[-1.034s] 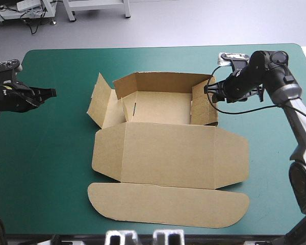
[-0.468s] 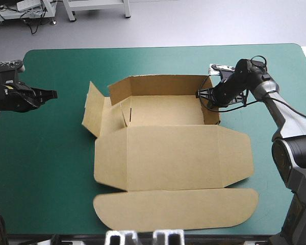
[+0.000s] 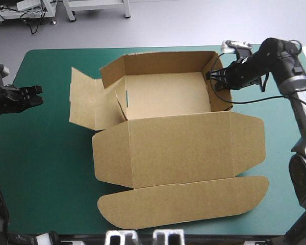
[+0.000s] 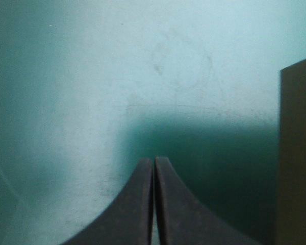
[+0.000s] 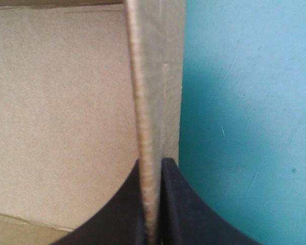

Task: Fold the box

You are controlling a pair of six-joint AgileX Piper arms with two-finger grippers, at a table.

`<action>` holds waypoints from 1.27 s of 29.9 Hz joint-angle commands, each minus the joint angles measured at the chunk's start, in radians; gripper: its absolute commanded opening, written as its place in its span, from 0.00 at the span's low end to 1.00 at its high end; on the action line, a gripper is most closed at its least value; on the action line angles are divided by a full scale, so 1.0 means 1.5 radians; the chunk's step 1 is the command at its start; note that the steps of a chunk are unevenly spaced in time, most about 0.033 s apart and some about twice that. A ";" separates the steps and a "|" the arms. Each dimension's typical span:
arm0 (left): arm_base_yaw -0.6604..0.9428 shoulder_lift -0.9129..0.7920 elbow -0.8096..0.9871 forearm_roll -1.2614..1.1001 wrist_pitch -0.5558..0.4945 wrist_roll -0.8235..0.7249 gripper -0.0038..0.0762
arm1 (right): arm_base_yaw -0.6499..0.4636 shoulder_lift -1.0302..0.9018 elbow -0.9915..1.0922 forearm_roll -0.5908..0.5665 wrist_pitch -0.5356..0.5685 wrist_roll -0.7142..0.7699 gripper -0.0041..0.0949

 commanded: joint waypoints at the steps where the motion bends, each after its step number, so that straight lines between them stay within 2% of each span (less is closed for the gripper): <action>1: 0.018 0.001 -0.015 -0.134 0.032 0.054 0.05 | -0.023 -0.071 -0.058 0.046 0.020 -0.003 0.02; 4: 0.016 0.014 -0.015 -0.173 0.054 0.066 0.05 | -0.029 -0.094 -0.080 0.063 0.020 -0.003 0.02; 10: -0.004 0.018 -0.008 -0.359 0.117 0.133 0.05 | -0.029 -0.111 -0.102 0.099 0.013 -0.003 0.02; 18: -0.086 0.013 -0.008 -0.414 0.118 0.127 0.04 | -0.028 -0.111 -0.102 0.147 0.005 -0.038 0.02; 31: -0.135 -0.041 -0.009 -0.451 0.118 0.134 0.04 | -0.028 -0.111 -0.099 0.119 -0.040 -0.056 0.03; 35: -0.135 -0.068 -0.009 -0.449 0.117 0.126 0.04 | -0.026 -0.111 -0.099 0.118 -0.068 -0.061 0.03; 38: -0.135 -0.087 -0.009 -0.449 0.116 0.125 0.04 | -0.004 -0.111 -0.099 0.089 -0.095 -0.064 0.03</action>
